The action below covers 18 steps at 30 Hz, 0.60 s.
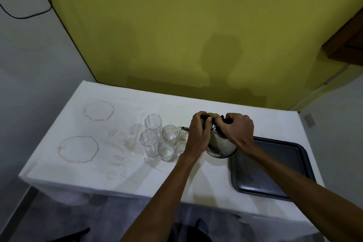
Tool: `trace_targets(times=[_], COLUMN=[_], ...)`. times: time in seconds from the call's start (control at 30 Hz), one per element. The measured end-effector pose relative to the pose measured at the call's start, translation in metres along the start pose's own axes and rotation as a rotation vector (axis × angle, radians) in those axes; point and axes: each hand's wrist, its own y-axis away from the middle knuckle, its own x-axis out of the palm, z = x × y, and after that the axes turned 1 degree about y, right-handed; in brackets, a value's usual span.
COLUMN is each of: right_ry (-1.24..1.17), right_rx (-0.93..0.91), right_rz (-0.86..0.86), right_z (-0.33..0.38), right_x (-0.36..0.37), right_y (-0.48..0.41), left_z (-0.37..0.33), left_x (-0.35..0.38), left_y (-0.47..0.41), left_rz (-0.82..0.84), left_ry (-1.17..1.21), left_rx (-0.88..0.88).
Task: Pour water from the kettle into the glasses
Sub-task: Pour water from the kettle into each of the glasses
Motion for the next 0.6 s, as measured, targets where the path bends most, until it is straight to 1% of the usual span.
trace_targets(times=[0.6], right_ry=[0.002], right_rx=[0.002], right_rz=[0.005], right_z=[0.0053], right_x=[-0.0069], right_y=[0.0015], left_z=[-0.0061], left_x=[-0.0026], left_y=[0.0007], left_rz=[-0.019], left_ry=[-0.011], left_rx=[0.036])
